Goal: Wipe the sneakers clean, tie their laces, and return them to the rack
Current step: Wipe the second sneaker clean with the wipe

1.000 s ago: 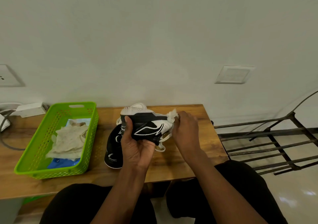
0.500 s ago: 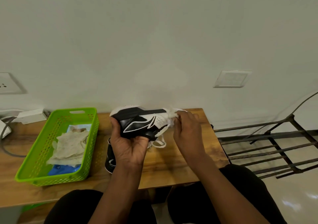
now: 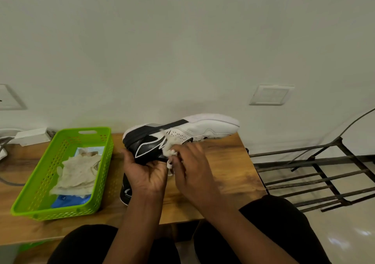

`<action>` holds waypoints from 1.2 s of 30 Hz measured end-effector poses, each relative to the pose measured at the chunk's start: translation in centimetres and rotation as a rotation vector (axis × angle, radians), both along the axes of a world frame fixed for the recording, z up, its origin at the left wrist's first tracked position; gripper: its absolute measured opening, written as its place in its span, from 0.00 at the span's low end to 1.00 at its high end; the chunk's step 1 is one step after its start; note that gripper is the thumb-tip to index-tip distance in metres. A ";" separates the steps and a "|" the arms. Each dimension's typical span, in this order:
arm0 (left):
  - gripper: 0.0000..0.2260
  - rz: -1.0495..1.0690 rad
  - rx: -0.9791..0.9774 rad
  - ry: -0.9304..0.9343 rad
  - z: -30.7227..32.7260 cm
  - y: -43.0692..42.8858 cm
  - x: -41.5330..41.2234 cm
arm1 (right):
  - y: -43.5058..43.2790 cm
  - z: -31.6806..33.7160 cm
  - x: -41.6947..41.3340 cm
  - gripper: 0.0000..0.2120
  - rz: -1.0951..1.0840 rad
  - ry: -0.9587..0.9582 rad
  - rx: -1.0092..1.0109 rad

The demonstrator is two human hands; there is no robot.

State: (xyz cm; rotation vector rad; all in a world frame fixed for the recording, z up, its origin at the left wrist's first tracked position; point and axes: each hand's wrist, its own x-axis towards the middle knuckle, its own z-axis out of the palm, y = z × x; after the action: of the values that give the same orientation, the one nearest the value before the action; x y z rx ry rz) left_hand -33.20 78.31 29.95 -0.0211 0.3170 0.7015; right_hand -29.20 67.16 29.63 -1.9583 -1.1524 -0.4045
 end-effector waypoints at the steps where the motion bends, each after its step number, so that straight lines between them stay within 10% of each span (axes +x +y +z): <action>1: 0.25 0.005 0.004 0.009 -0.1 0.1 -0.1 | 0.0 0.0 -0.1 0.06 0.059 -0.062 -0.023; 8: 0.26 -0.031 -0.053 0.013 1.5 -1.0 -0.4 | -1.4 0.6 4.4 0.06 -0.353 -0.044 0.074; 21: 0.28 -0.202 -0.011 0.046 3.5 -3.2 -0.2 | -4.7 4.9 7.4 0.08 -0.430 -0.038 0.365; 29: 0.20 -0.266 0.650 0.454 2.5 -3.8 0.1 | -3.1 4.6 6.1 0.09 -0.293 0.104 0.383; 36: 0.20 -0.253 0.644 0.590 2.2 -2.9 -0.1 | -2.7 3.9 5.5 0.08 -0.255 0.046 0.250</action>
State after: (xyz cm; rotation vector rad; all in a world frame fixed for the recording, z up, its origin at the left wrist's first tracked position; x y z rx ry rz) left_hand -33.33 75.40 32.11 0.8374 0.6309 0.5196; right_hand -23.73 64.44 33.53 -1.8857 -0.7833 -0.6040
